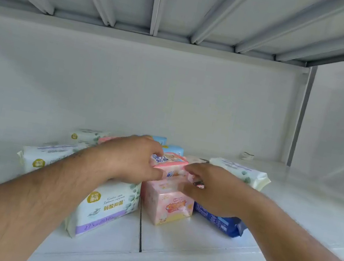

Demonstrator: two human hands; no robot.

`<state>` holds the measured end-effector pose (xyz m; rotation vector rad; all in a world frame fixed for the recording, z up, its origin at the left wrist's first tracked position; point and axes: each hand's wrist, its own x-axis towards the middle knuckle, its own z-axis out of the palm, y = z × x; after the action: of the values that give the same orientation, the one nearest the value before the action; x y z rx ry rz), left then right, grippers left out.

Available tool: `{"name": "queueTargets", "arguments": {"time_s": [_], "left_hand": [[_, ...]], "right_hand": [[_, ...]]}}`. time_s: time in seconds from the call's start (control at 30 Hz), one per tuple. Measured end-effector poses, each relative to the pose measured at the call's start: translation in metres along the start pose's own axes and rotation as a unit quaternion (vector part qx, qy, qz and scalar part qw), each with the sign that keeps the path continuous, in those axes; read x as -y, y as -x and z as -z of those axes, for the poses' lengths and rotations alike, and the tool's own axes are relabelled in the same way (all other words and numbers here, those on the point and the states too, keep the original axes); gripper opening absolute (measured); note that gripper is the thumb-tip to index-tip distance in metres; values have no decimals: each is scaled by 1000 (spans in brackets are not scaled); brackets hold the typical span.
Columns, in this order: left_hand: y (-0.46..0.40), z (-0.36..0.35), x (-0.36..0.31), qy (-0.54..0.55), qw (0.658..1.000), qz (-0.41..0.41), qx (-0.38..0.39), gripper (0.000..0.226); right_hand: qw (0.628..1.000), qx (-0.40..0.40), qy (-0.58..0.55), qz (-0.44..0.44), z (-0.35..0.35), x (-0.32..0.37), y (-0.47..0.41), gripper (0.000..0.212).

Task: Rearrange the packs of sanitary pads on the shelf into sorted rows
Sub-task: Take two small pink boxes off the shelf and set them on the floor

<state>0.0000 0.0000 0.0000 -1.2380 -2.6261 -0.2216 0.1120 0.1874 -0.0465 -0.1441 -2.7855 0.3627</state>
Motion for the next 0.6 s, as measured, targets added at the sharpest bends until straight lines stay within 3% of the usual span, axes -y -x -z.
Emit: {"name": "queueTargets", "arguments": {"time_s": [0.07,0.23,0.5,0.6], "left_hand": [[-2,9,10,3,1000,21,-14,53],[-8,27,44,25,995,92,-2,49],[-37,15,76,-15,990,110,85,44],[-44,1,85,-1,986,116,122,36]], "right_hand": [[1000,22,17,13,-1,0,-2,34],[998,69,14,-4,3,-1,6,59],[996,83,16,-13,2,1,5,56],[996,86,8,-13,3,1,6,64]]}}
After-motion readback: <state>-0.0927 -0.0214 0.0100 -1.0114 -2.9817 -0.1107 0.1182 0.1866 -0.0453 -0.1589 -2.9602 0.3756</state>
